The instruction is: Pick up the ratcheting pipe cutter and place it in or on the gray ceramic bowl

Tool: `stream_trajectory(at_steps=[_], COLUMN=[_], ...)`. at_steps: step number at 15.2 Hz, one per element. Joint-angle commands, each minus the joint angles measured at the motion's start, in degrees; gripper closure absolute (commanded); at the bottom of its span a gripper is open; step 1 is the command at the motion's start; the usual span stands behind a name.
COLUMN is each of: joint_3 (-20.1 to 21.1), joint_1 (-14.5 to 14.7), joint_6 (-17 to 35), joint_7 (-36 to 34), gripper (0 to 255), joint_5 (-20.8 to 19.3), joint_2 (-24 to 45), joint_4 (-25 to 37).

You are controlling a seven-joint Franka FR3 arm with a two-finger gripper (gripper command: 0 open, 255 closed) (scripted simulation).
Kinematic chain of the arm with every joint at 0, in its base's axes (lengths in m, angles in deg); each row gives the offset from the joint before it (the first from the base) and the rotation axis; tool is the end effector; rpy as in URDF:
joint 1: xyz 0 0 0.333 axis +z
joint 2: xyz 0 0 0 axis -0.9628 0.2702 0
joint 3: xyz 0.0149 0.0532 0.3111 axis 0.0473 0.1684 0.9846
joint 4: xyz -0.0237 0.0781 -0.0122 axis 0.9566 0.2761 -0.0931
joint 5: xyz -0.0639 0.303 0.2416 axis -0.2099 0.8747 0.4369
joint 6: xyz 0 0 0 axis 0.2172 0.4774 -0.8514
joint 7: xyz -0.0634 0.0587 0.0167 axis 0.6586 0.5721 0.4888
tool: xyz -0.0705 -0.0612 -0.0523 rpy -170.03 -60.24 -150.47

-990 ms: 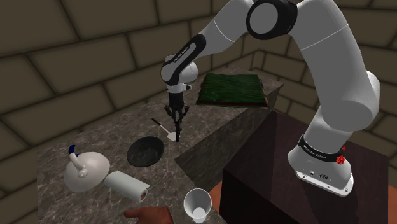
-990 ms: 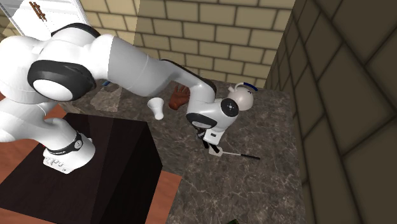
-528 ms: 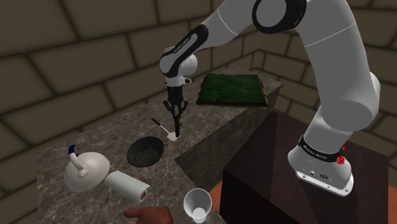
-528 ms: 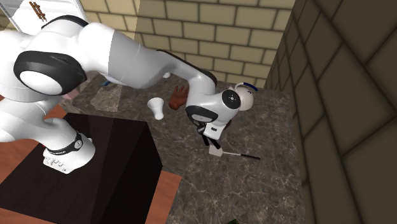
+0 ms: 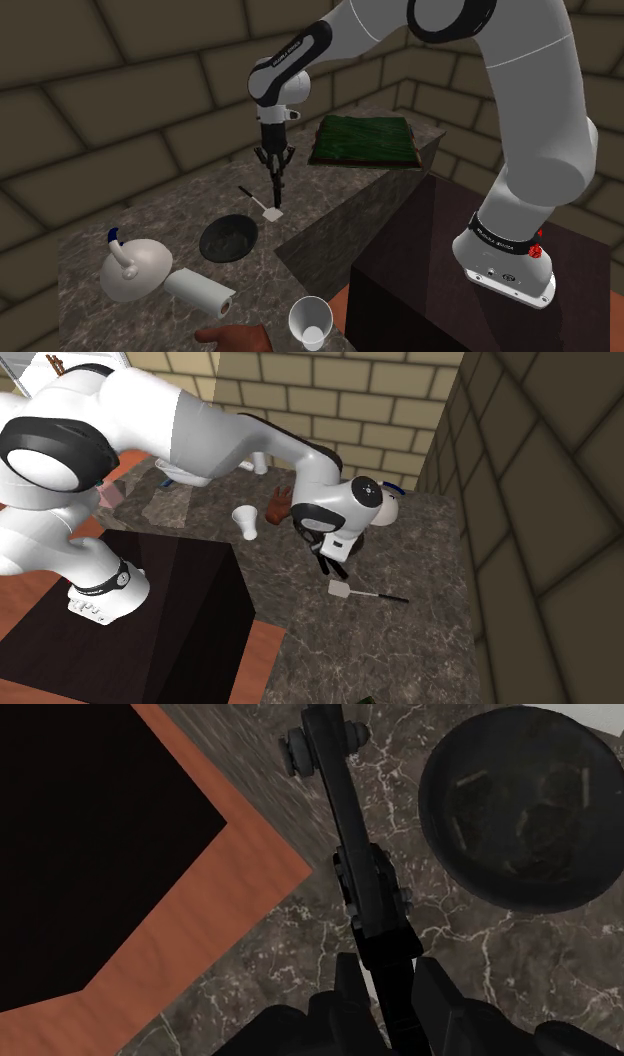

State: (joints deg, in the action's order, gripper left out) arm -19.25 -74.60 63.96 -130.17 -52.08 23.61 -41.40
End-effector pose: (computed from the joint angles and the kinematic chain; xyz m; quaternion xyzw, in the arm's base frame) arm 0.6408 0.1414 0.2517 -0.8729 0.4516 0.1701 0.0723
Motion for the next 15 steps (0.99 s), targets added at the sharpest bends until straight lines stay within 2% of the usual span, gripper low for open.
stream_trajectory(at_steps=[1,5,10,15], joint_3=[0.1,0.2,1.2,1.7], joint_1=[0.0,-0.2,4.6,9.7], joint_6=[-1.1,-3.1,-4.8,-8.0], joint_7=[-0.3,-0.8,-6.7,-12.5], gripper=[255,255,255,255], joint_5=[0.0,0.1,-0.9,-2.4], joint_2=[-0.9,-2.5,3.0,10.0], joint_4=[0.2,0.7,9.5,21.4])
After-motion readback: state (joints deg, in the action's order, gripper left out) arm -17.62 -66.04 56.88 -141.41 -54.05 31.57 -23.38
